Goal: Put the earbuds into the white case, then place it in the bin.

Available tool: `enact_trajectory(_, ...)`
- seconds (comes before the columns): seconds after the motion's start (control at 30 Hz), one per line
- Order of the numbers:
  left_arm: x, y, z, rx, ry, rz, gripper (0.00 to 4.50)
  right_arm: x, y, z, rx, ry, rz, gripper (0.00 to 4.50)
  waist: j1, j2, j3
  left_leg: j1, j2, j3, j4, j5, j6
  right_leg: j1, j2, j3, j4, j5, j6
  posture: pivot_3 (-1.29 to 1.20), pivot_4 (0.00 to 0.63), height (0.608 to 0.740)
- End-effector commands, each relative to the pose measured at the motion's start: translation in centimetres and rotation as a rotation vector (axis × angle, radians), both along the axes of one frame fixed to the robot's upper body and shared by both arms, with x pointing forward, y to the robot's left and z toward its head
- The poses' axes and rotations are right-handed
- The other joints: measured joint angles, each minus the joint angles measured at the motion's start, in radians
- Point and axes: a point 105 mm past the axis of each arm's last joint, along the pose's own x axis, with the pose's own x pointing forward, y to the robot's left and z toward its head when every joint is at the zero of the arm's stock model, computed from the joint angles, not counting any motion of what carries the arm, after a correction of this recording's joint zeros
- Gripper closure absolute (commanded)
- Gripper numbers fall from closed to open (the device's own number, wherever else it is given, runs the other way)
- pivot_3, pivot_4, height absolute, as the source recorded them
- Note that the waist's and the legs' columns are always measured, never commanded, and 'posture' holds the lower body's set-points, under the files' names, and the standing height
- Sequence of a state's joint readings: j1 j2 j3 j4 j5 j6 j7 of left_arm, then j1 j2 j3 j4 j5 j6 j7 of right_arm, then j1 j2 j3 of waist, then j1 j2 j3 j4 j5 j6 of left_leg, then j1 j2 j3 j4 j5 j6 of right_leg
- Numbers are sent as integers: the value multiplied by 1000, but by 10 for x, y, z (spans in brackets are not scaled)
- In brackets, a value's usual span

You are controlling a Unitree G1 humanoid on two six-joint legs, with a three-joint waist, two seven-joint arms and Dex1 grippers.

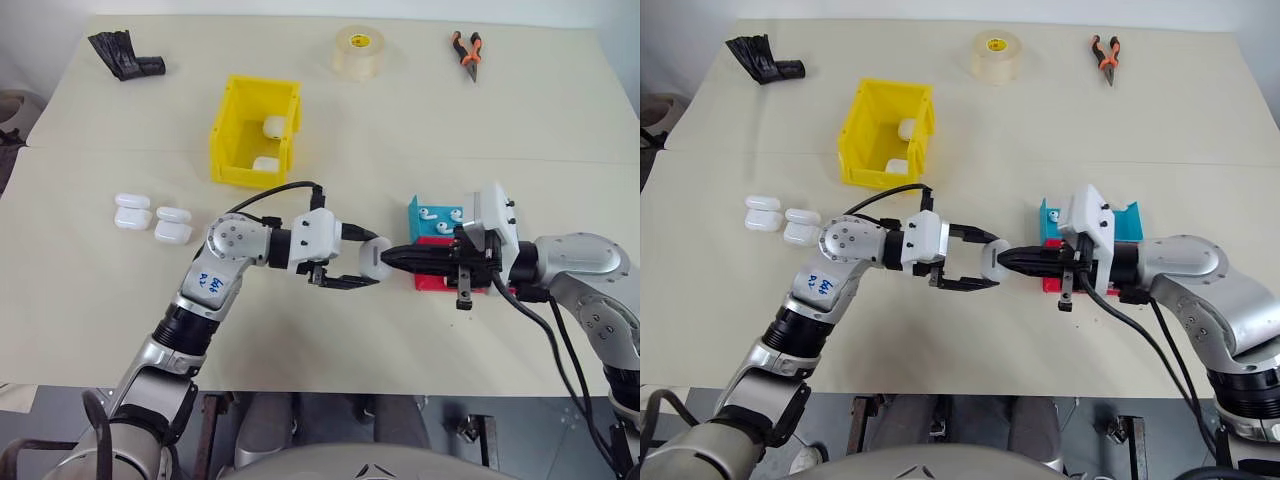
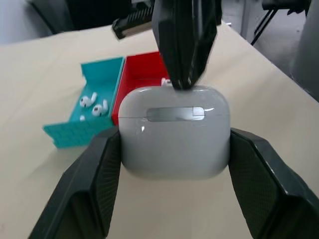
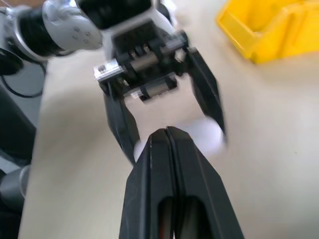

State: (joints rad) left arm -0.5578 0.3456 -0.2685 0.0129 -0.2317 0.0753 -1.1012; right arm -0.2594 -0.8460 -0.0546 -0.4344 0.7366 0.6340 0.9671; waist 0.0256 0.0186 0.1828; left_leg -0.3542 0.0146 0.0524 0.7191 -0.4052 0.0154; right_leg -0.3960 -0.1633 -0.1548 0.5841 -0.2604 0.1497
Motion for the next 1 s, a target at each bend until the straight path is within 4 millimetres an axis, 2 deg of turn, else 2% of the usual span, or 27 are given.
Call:
enact_trajectory(0.03,-8,6,23,-126,-51,-21,1704,1,-15,7,69,-51,-44,4467,1,0,0,0,0,0,0,0,0,0,0,0,0,0,0,0,150,740)
enact_trajectory(0.1,-6,14,23,-149,-40,25,1704,1,-23,8,106,-81,-70,4467,-1,0,0,0,0,0,0,0,0,0,0,0,0,0,0,0,150,740)
enact_trajectory(0.2,4,32,27,-225,-4,176,1704,-1,-30,14,167,-142,-108,3923,-3,0,0,0,0,0,0,0,0,0,0,0,0,0,0,0,150,740)
enact_trajectory(0.43,21,78,39,-360,80,526,1704,-2,-50,12,165,-314,-222,1460,3,0,0,1,0,0,0,0,0,0,0,1,0,0,0,0,150,740)
enact_trajectory(0.57,41,113,40,-448,186,820,1704,-6,-55,7,168,-338,-256,159,1,0,0,1,0,0,0,0,0,1,0,1,0,0,0,0,150,740)
enact_trajectory(0.67,57,130,33,-407,247,978,1704,-10,-51,4,176,-328,-259,32,-1,0,0,2,0,0,0,0,0,1,0,1,1,0,0,0,150,740)
enact_trajectory(0.73,65,135,37,-422,247,1012,1704,-12,-49,1,172,-314,-252,32,2,0,0,2,0,0,0,0,0,1,0,1,1,0,0,0,150,740)
enact_trajectory(0.8,80,140,49,-460,213,1041,1704,-11,-49,1,168,-314,-258,32,5,-1,0,2,0,0,0,0,0,1,0,1,1,0,0,0,150,740)
enact_trajectory(0.9,103,137,62,-443,161,1056,1704,-6,-50,3,164,-320,-267,32,4,-2,0,2,-1,0,0,0,0,1,0,1,1,0,0,0,150,740)
enact_trajectory(1.0,127,136,65,-371,140,1104,1704,-5,-49,5,164,-322,-264,32,2,-2,0,2,-1,0,-1,0,0,1,0,0,0,0,0,0,150,740)
